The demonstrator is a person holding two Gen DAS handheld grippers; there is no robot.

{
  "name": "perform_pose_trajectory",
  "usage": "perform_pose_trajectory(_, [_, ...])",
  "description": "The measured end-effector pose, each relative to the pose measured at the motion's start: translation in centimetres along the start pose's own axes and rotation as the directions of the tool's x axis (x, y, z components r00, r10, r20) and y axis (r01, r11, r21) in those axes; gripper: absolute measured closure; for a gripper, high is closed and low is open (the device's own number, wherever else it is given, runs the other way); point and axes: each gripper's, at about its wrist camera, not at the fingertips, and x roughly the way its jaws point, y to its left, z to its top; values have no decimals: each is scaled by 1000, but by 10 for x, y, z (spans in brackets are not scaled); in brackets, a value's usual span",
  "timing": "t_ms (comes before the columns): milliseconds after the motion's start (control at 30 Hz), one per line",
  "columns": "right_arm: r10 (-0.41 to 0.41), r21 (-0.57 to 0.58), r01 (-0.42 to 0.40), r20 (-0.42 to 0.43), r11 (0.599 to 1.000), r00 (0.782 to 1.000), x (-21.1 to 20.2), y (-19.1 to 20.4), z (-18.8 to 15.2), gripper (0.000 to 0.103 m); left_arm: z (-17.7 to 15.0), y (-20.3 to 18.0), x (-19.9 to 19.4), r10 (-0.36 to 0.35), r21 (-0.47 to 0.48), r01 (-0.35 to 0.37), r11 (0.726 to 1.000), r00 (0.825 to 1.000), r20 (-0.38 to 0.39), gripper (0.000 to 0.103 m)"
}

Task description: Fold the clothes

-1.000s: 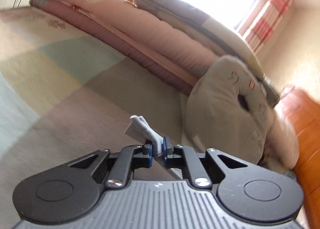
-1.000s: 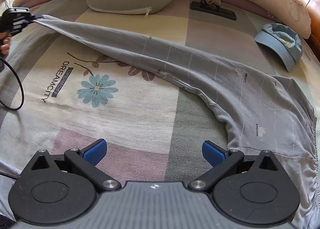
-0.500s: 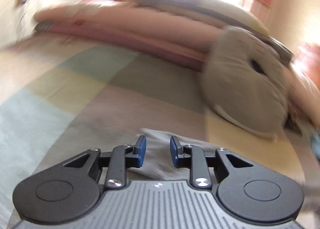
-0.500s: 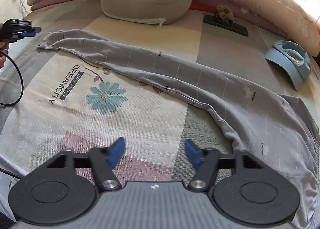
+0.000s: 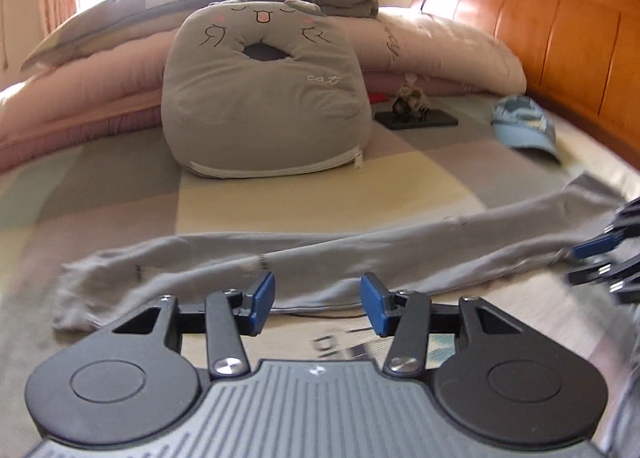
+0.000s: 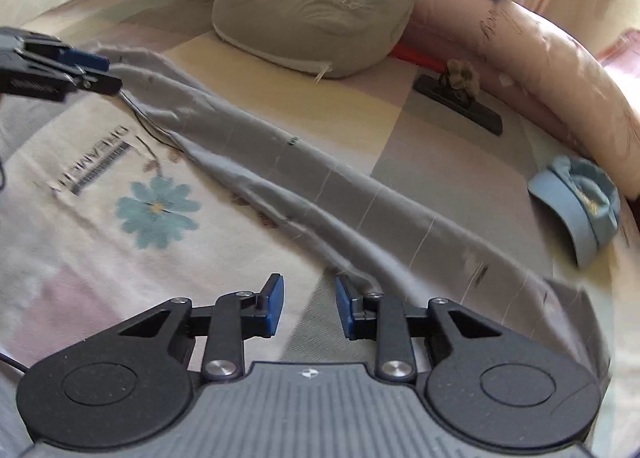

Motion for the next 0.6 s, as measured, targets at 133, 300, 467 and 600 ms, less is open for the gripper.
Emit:
perform_pose_trajectory(133, [-54,-118,54,-2,992,999,18,-8,-2,69,0,-9,-7,8,-79,-7,997,1000,9,53])
perform_pose_trajectory(300, [-9,-194,7,-5,981,1000,26,-16,-4,85,0,-13,-4,25,-159,-29,987,999,-28,53])
perform_pose_trajectory(467, [132,-152,-133,-18,979,991,15,-35,-3,97,4,-21,0,47,-178,-56,982,997,-55,53])
perform_pose_trajectory(600, [242,-117,-243,-23,963,970,6,-49,-2,96,19,-30,16,45,-116,-53,992,996,-73,53])
